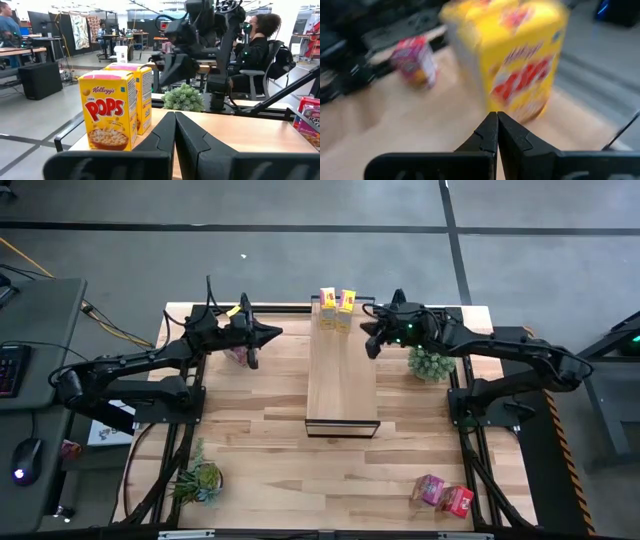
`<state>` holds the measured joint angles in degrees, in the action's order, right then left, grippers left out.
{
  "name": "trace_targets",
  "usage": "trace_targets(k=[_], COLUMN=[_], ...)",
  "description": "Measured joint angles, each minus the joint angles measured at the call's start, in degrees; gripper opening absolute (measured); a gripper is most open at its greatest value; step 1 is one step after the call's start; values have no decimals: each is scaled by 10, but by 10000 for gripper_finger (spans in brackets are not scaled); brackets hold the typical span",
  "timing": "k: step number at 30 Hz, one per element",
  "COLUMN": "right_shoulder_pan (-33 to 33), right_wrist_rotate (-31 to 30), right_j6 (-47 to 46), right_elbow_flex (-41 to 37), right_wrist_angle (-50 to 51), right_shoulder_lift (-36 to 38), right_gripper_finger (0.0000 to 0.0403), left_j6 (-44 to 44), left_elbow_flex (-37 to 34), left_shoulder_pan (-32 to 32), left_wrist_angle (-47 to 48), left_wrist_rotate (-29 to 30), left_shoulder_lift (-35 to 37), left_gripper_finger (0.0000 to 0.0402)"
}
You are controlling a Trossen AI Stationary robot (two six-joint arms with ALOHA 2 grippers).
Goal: Stack cereal on shelf
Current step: Put the yellow cereal box on the shelf
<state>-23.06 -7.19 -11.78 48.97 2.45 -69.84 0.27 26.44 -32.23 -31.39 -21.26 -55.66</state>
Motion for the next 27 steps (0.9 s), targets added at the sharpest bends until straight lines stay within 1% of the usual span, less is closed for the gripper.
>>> trace_targets(k=[2,4,8,12,17,27], right_shoulder_pan=[-8,-22,-53,-70,-73,-91], right_wrist_rotate=[-32,-43,-2,22,24,17], right_j6=[12,17,9,-1,-3,-2], right_elbow_flex=[0,0,0,0,0,0], right_wrist_angle=[-33,-58,-97,-132,-167,-187], right_shoulder_lift=[-12,-24,-49,-82,-112,-114], right_gripper_finger=[0,0,0,0,0,0], left_j6=[3,13,25,32,30,28], left_elbow_flex=[0,0,0,0,0,0], left_shoulder_pan=[0,0,0,0,0,0], left_wrist_angle=[-6,-11,-15,-15,-15,-15], left_wrist_rotate=[0,0,0,0,0,0], left_shoulder_lift=[0,0,0,0,0,0], left_gripper_finger=[0,0,0,0,0,0])
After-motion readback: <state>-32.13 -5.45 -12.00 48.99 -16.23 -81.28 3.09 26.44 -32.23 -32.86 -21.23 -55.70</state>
